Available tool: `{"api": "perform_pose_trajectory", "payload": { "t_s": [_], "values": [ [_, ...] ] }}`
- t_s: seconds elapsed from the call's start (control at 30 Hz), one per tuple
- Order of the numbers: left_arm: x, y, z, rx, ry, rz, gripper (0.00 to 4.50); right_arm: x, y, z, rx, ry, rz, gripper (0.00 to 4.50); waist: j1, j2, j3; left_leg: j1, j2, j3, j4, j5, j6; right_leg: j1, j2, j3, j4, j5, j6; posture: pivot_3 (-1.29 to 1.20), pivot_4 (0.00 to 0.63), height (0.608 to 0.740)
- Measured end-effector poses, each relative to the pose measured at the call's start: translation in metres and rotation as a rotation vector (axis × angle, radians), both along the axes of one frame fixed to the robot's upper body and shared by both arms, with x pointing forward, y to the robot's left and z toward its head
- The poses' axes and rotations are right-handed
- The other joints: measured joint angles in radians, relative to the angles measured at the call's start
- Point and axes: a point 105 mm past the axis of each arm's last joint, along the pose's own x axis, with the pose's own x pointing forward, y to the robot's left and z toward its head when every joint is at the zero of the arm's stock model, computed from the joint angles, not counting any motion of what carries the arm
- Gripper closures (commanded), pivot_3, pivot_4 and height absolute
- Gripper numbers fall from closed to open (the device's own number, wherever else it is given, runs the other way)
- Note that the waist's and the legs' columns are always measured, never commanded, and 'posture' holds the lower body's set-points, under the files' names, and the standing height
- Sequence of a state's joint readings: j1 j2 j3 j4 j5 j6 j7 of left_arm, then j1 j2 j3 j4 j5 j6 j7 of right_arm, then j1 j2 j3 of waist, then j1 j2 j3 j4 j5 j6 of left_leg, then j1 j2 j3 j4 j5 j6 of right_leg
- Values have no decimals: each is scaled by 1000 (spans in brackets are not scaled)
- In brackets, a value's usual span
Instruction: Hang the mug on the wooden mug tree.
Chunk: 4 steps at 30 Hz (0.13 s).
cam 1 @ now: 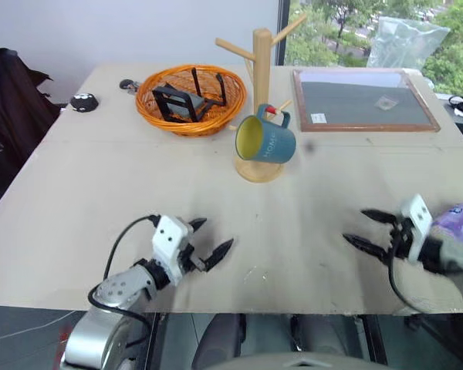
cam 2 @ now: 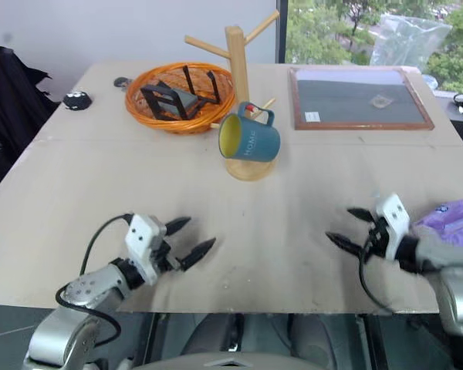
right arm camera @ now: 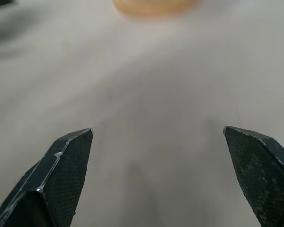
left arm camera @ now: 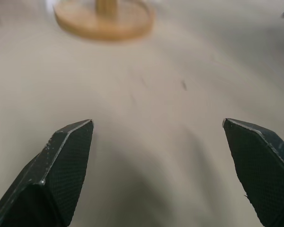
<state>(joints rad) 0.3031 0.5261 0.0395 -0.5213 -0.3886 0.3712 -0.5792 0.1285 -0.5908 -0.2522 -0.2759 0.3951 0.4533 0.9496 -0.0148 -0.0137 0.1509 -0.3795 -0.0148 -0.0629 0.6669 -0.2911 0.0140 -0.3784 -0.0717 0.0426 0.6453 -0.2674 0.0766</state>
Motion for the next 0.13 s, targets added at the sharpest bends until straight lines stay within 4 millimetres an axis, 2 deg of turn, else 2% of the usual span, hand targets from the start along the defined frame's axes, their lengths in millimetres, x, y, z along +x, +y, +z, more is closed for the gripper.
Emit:
{"api": "perform_pose_trajectory", "payload": {
  "t_s": [0.07, 0.13],
  "values": [
    [-8, 1, -9, 20, 30, 1, 0, -11, 2, -13, 58, -4, -57, 21, -2, 0, 0, 3, 1, 0, -2, 0, 0, 2, 1, 0, -1, 0, 0, 0, 150, 740],
    [-9, 3, -10, 42, 18, 0, 0, -12, 5, -15, 90, -47, -95, 21, -2, 1, 0, 3, 1, 0, 0, 0, 0, 2, 1, 1, -1, 0, 0, 0, 150, 740]
  ]
}}
